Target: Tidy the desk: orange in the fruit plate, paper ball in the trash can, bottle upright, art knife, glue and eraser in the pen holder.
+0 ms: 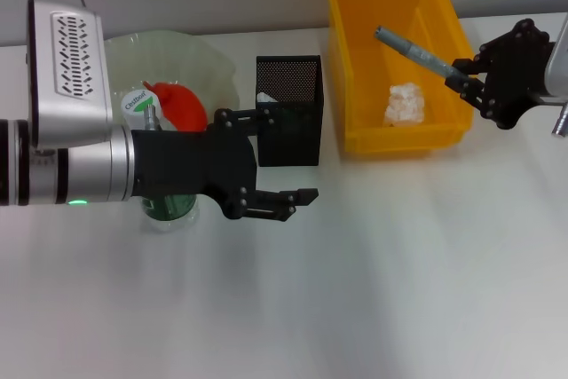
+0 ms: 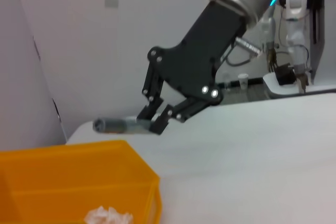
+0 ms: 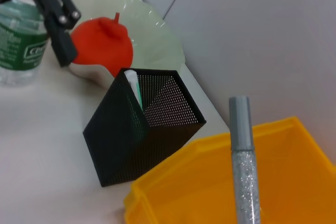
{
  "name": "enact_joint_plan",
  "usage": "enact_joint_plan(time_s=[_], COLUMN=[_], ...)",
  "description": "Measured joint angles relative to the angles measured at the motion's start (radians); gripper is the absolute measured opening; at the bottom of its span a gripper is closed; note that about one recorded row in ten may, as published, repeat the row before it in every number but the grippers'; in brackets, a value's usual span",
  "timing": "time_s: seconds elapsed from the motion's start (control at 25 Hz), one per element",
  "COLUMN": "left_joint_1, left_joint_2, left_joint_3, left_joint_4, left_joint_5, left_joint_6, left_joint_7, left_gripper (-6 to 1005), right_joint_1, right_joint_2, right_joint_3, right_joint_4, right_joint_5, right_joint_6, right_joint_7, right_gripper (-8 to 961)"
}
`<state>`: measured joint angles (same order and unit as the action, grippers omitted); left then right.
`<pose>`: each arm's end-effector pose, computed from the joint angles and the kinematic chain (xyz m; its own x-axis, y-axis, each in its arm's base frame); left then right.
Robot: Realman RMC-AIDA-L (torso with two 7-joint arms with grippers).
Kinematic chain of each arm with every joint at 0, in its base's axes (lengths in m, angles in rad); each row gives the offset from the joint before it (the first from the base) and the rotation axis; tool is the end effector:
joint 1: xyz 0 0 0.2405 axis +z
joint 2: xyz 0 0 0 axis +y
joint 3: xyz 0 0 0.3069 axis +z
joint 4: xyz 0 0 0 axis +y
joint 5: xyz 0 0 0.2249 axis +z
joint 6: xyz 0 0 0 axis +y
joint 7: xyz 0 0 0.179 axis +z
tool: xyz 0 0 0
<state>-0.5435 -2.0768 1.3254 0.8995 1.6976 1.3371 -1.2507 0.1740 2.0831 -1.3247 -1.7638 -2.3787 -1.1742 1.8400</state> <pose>-0.1974 0.3891 -0.1021 0.9270 -0.1199 0.3553 -0.0497 -0.9784 -0.2004 0.2417 0.3774 0.0300 0.9886 -0.0783 0.1288 0.0319 -0.7264 -0.6865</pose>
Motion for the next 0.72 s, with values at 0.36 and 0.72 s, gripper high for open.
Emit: enact_joint_plan(time_s=[0.36,0.72], left_joint_1=[0.015,0.041], left_joint_2=[0.002,0.007], left_joint_3=[0.004,0.004], left_joint_4=[-0.022,-0.025], left_joint_5=[-0.057,-0.113], left_joint_6=[0.0,0.058], left_joint_7=[0.062,0.111], left_gripper=[812,812], right_joint_1=[0.021,0.055], right_joint_2=[-0.002,-0.003], right_joint_3=[0.001,0.006], right_joint_4=[0.034,0.047], right_joint_5=[-0.001,-0.078], right_joint_6=[0.041,0.058], right_joint_7=[-0.1,-0.179], right_gripper=[133,133])
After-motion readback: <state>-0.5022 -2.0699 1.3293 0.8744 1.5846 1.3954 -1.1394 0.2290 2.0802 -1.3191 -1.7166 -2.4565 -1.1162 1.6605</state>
